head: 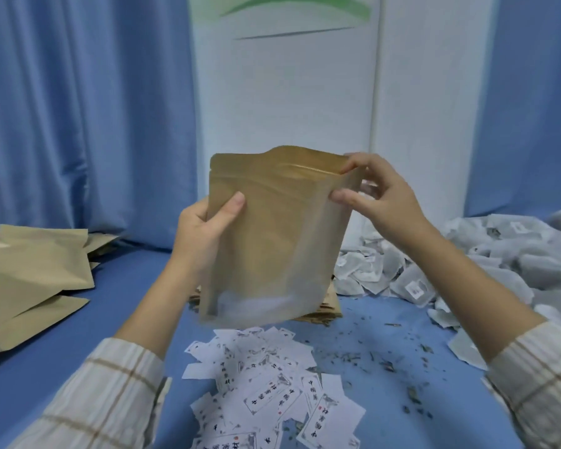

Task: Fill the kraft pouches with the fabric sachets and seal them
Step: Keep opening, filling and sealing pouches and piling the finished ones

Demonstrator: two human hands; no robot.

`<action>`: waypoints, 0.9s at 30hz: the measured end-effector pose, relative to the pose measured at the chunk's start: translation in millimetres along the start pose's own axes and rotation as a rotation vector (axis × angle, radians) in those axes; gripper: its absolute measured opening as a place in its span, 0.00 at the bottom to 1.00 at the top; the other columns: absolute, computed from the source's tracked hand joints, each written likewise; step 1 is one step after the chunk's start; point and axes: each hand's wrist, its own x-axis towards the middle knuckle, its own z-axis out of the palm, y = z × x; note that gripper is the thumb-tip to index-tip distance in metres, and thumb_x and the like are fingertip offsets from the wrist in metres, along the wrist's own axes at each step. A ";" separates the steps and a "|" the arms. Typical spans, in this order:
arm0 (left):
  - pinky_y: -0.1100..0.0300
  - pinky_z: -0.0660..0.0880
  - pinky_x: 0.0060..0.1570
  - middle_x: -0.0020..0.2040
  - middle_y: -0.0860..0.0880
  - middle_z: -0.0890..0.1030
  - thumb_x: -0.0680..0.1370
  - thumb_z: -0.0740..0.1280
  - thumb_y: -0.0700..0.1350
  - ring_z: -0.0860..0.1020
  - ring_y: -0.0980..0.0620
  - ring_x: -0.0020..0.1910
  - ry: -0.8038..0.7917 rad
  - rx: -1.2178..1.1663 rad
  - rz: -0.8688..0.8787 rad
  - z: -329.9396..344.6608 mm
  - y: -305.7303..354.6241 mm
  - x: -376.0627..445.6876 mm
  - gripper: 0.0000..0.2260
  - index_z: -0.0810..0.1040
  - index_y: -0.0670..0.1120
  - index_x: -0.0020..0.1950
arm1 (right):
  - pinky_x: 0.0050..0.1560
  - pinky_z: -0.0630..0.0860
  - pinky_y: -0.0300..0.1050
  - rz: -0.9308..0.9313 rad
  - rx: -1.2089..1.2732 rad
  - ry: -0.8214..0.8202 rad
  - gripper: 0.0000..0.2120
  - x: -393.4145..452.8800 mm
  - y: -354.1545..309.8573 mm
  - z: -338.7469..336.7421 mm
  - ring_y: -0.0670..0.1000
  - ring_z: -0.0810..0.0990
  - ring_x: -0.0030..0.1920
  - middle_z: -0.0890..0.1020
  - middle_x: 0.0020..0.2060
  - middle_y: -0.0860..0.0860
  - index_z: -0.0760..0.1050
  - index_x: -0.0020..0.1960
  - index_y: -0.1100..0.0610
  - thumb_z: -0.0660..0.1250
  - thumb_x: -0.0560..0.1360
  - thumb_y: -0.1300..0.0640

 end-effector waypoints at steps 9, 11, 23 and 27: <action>0.55 0.69 0.42 0.45 0.48 0.84 0.65 0.75 0.58 0.79 0.48 0.43 -0.110 -0.086 -0.281 34.4 -14.2 16.5 0.13 0.85 0.51 0.43 | 0.36 0.74 0.29 0.190 0.179 0.153 0.19 -1.6 16.8 -29.9 0.37 0.79 0.33 0.81 0.27 0.41 0.76 0.55 0.47 0.75 0.67 0.56; 0.59 0.71 0.40 0.42 0.51 0.84 0.63 0.76 0.61 0.80 0.51 0.39 -0.128 -0.058 -0.285 42.6 -16.8 18.5 0.14 0.85 0.53 0.39 | 0.36 0.76 0.32 0.283 0.276 0.157 0.10 -3.6 23.0 -32.0 0.40 0.81 0.35 0.84 0.32 0.45 0.81 0.46 0.52 0.76 0.65 0.57; 0.54 0.66 0.39 0.37 0.43 0.73 0.71 0.74 0.46 0.70 0.49 0.37 0.102 0.043 -0.250 69.0 -44.8 6.1 0.17 0.75 0.32 0.37 | 0.38 0.78 0.44 0.557 0.261 0.256 0.09 -32.8 52.2 -65.5 0.52 0.80 0.37 0.84 0.35 0.55 0.82 0.38 0.61 0.76 0.65 0.55; 0.55 0.65 0.39 0.35 0.44 0.72 0.71 0.74 0.46 0.69 0.49 0.36 0.125 0.072 -0.221 75.6 -45.8 4.6 0.19 0.74 0.31 0.36 | 0.41 0.73 0.51 0.503 -0.012 0.224 0.14 -33.8 52.2 -69.7 0.54 0.77 0.38 0.81 0.39 0.60 0.80 0.44 0.64 0.73 0.70 0.52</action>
